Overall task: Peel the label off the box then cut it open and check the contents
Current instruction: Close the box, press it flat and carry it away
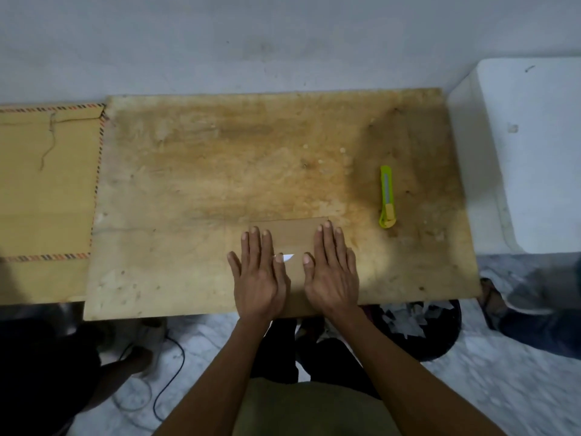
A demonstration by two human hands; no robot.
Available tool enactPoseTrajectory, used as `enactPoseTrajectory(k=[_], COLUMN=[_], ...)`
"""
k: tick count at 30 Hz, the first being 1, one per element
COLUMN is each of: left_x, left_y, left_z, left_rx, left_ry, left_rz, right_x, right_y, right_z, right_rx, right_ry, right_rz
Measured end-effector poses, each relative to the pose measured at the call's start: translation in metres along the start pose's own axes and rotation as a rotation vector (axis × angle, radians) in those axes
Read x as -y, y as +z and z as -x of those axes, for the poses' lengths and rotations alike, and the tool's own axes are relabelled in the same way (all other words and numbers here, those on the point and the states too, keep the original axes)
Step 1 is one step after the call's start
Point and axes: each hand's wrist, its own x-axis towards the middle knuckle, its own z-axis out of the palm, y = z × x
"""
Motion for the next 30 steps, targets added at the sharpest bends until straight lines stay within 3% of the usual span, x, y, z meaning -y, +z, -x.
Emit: enactPoseTrajectory(k=[10, 14, 21, 26, 30], left_x=[-0.004, -0.006, -0.003, -0.006, -0.007], left_y=[-0.001, 0.003, 0.002, 0.004, 0.004], left_z=[-0.026, -0.040, -0.045, -0.047, -0.047], left_rx=[0.073, 0.019, 0.070, 0.094, 0.089], left_ry=[0.034, 0.079, 0.105, 0.067, 0.060], left_rz=[-0.123, -0.200, -0.236, -0.247, -0.253], right_x=[-0.007, 0.001, -0.002, -0.006, -0.007], right_y=[0.000, 0.007, 0.010, 0.023, 0.023], right_z=[-0.026, -0.036, -0.040, -0.040, -0.044], right_rx=[0.010, -0.055, -0.004, -0.232, -0.222], right_ry=[0.001, -0.088, -0.121, -0.145, -0.174], right_rz=[0.069, 0.104, 0.092, 0.174, 0.183])
